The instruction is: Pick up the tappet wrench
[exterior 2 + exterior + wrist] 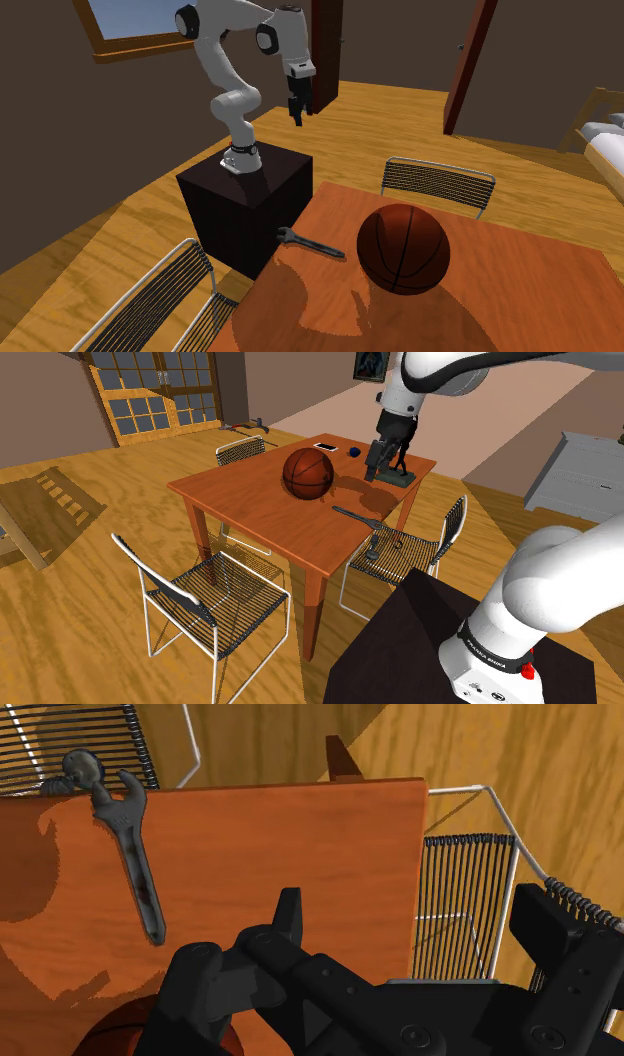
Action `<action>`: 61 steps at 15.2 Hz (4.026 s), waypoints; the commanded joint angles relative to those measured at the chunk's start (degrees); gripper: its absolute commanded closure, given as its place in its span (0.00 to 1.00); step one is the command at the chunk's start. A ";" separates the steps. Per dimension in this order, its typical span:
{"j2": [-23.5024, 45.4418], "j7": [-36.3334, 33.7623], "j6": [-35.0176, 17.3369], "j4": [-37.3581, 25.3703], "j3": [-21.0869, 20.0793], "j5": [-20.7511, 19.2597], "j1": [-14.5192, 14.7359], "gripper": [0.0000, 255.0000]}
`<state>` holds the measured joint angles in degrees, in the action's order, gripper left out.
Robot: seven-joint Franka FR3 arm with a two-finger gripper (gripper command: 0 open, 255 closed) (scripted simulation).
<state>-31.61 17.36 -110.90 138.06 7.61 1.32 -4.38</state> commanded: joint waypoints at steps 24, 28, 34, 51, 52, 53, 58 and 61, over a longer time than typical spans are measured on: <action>50.86 24.53 -21.20 -21.96 10.74 8.95 -7.31 0.00; 59.67 27.31 -21.34 -29.48 10.11 10.98 -10.19 0.00; 64.29 28.46 -23.91 -31.23 9.18 12.37 -11.40 0.00; 64.05 28.41 -23.70 -31.20 9.26 12.29 -11.34 1.00; 63.51 28.28 -23.16 -31.21 9.41 12.08 -11.23 1.00; 62.96 28.14 -22.63 -31.21 9.57 11.87 -11.12 1.00; 60.34 27.46 -19.91 -31.41 10.28 10.81 -10.61 1.00; 58.86 27.06 -18.21 -31.68 10.66 10.18 -10.35 1.00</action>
<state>27.77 44.58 -129.78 106.52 18.13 11.73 -14.82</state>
